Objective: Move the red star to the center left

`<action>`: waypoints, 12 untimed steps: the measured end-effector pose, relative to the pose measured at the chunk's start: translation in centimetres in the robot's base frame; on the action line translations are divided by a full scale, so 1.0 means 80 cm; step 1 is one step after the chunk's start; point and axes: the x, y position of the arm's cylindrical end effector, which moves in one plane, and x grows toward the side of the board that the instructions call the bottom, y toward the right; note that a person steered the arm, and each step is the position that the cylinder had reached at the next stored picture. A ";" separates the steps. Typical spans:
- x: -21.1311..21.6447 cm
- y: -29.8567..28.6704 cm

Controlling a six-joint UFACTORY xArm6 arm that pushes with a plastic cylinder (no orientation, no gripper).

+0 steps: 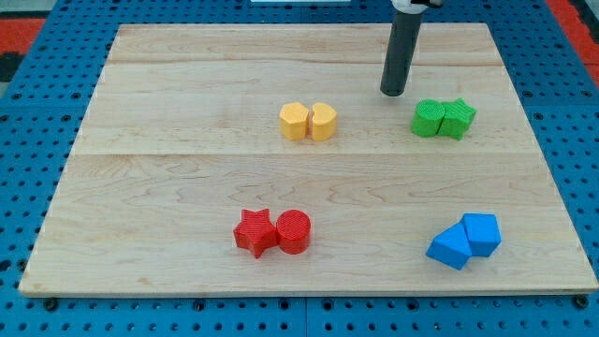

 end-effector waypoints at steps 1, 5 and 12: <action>0.000 0.000; 0.108 0.260; 0.253 -0.242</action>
